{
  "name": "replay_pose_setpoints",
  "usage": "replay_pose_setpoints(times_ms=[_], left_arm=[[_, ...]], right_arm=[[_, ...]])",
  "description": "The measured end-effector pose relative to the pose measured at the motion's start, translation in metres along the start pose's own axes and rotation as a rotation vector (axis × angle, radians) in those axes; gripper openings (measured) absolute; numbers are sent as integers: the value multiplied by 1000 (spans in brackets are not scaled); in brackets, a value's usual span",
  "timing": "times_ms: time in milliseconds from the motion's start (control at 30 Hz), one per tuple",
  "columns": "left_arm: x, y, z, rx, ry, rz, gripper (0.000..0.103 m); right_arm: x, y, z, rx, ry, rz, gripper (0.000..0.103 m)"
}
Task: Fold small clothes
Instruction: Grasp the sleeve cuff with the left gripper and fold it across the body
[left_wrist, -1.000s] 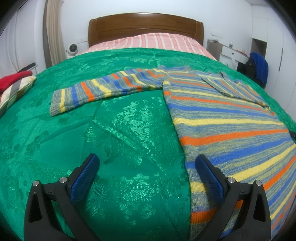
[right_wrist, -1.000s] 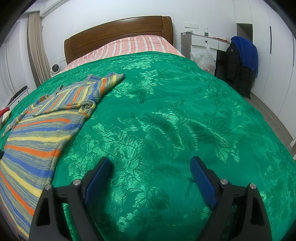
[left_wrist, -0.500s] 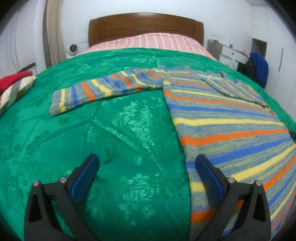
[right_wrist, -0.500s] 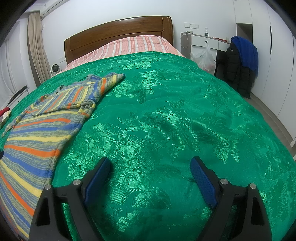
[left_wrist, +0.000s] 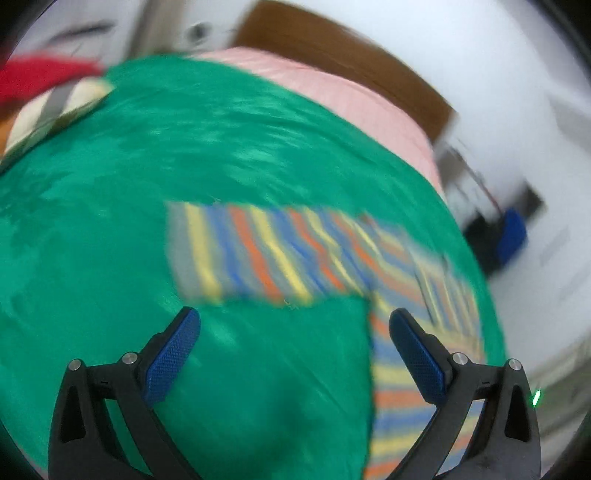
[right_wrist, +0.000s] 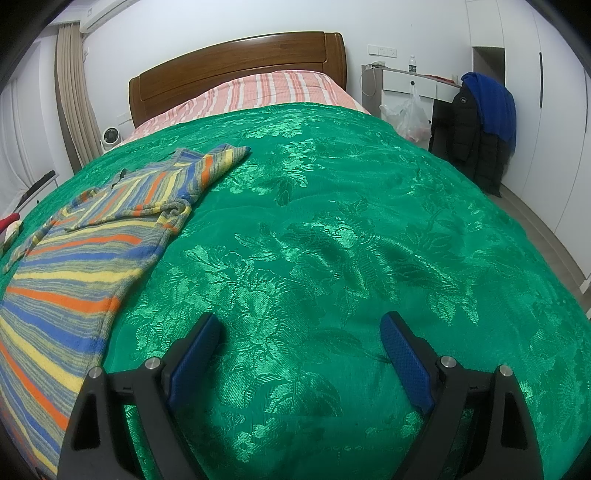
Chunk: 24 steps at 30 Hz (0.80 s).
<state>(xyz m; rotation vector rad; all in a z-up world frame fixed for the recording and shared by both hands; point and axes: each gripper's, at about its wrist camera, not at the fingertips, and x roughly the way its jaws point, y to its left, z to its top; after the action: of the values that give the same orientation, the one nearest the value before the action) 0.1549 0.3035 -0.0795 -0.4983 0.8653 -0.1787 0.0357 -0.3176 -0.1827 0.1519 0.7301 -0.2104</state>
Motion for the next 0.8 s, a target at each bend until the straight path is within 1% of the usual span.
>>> replay_pose_setpoints(times_ms=[67,100,133,167,233,267,300,333,367,400,433,500,600,633,700,800], left_arm=[[22,27,31,-74,59,56,100],[34,35,41,-91,90,83,91],[48,40,48,-94,127,107,83],[59,42,51,-87,161,126,72],[83,38,56,-56,233,149,69],[92,35,58,-42,243,161,65],[97,31,59,-21,237,177,36],[102,26,61,-7,229,177,12],[105,22,64,-15,225,159,3],[104,18,66,-16,208,160,3],[100,7,69,4,171,167,3],[89,-28,77,62,111,145,3],[70,-102,87,212,46,82,3],[66,-135,90,277,31,50,3],[66,-198,88,395,20,-24,3],[79,-262,73,491,45,-119,3]], right_arm=[[0,0,0,0,0,-1,89],[0,0,0,0,0,-1,89],[0,0,0,-1,0,-2,89],[0,0,0,-1,0,-2,89],[0,0,0,-1,0,-2,89],[1,0,0,-1,0,-2,89],[1,0,0,0,0,-1,89],[1,0,0,0,0,-1,89],[1,0,0,-1,0,-2,89],[1,0,0,-1,0,-2,89],[1,0,0,-1,0,-2,89],[1,0,0,-1,0,-2,89],[1,0,0,-1,0,-1,89],[1,0,0,-1,1,-1,89],[2,0,0,-2,2,-1,90],[3,0,1,-3,4,0,90]])
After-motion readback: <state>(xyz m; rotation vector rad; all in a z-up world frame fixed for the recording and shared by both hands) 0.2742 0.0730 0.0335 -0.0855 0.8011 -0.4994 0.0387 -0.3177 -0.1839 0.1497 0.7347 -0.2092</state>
